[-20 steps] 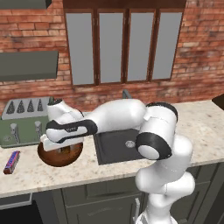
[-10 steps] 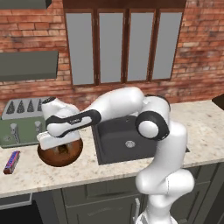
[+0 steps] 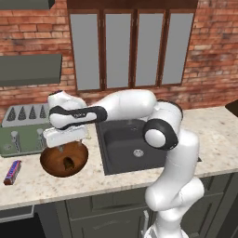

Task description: Pick the sweet potato from the sink and place it in the bowl. Then pick the bowl and place it in the microwave. Then close the microwave door and press the start button.

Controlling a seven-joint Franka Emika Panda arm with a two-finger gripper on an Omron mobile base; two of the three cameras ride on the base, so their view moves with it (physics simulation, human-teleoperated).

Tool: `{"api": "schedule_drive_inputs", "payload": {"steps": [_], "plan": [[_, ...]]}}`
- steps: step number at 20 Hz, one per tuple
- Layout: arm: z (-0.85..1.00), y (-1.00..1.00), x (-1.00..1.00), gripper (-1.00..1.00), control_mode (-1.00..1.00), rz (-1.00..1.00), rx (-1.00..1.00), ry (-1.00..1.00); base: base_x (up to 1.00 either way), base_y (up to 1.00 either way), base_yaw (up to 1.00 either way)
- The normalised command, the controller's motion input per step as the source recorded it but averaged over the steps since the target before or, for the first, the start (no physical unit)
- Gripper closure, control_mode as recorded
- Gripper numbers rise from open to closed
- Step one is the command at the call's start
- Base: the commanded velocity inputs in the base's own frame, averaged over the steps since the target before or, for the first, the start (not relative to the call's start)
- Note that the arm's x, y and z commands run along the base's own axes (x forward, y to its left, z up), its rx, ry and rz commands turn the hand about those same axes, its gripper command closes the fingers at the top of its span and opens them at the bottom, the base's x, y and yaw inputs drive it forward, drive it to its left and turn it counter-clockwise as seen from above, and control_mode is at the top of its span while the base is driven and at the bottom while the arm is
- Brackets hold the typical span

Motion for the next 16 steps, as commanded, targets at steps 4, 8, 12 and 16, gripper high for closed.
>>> {"api": "schedule_drive_inputs", "payload": {"steps": [4,8,12,16], "plan": [[0.02,-1.0,-0.08,-1.0,-1.0,-0.06,0.16,0.06,0.0,0.0,0.0],[-0.38,-0.58,-0.12,-1.0,-1.0,-0.05,0.05,0.06,0.0,0.0,0.0],[-0.44,-0.03,-0.16,-1.0,-1.0,-0.03,0.05,0.0,0.0,0.0,0.0],[-0.05,0.09,-0.01,-1.0,-1.0,-0.05,0.09,0.0,0.0,0.0,0.0]]}}
